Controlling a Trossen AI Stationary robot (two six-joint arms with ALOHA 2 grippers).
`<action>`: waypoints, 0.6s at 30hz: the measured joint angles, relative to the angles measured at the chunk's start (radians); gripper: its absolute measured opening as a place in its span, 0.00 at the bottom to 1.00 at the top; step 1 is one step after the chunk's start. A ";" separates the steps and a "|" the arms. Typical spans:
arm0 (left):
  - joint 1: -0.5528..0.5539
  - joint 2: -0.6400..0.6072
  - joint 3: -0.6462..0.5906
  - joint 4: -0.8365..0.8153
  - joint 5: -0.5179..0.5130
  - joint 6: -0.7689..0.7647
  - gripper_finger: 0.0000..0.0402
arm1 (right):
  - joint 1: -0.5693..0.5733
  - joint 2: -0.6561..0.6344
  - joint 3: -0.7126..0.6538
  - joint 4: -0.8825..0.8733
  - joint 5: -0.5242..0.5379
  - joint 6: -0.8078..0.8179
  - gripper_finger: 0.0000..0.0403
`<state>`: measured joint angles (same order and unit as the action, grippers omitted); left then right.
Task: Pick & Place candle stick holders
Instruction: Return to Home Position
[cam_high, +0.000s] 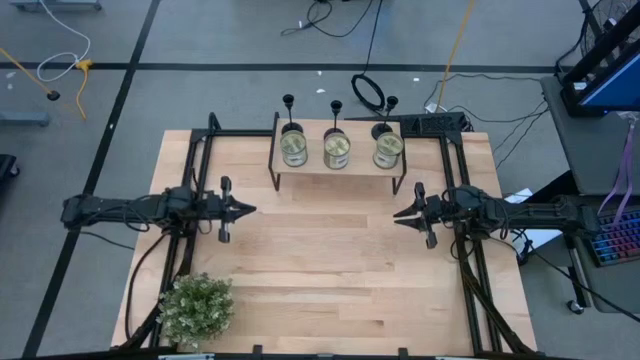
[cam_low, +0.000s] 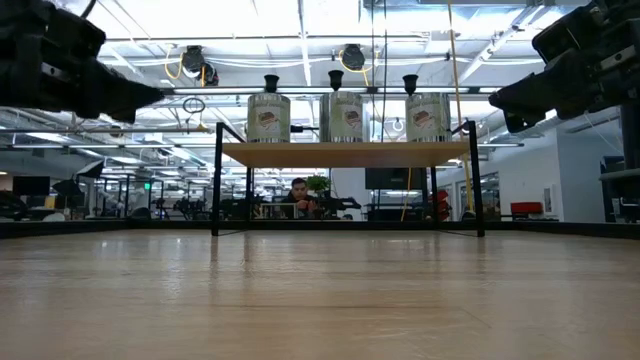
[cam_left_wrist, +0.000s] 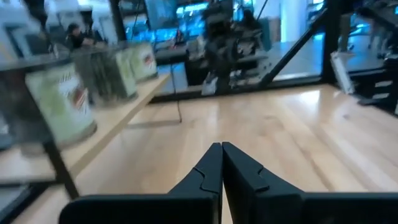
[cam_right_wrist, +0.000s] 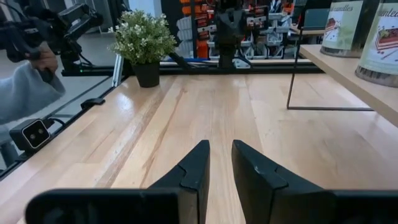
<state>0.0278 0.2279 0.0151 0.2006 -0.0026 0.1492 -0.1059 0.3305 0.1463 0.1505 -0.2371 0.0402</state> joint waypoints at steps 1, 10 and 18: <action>0.003 0.000 0.000 -0.019 -0.012 -0.010 0.04 | 0.000 0.000 0.000 0.000 0.000 0.000 0.15; 0.014 0.001 0.000 -0.099 -0.178 -0.115 0.01 | 0.000 0.000 0.000 0.001 0.000 0.000 0.15; 0.013 0.001 0.000 -0.100 -0.181 -0.071 0.09 | 0.000 0.000 0.000 0.002 0.000 0.000 0.15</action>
<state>0.0410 0.2287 0.0152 0.1004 -0.1837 0.0783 -0.1059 0.3305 0.1463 0.1520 -0.2371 0.0402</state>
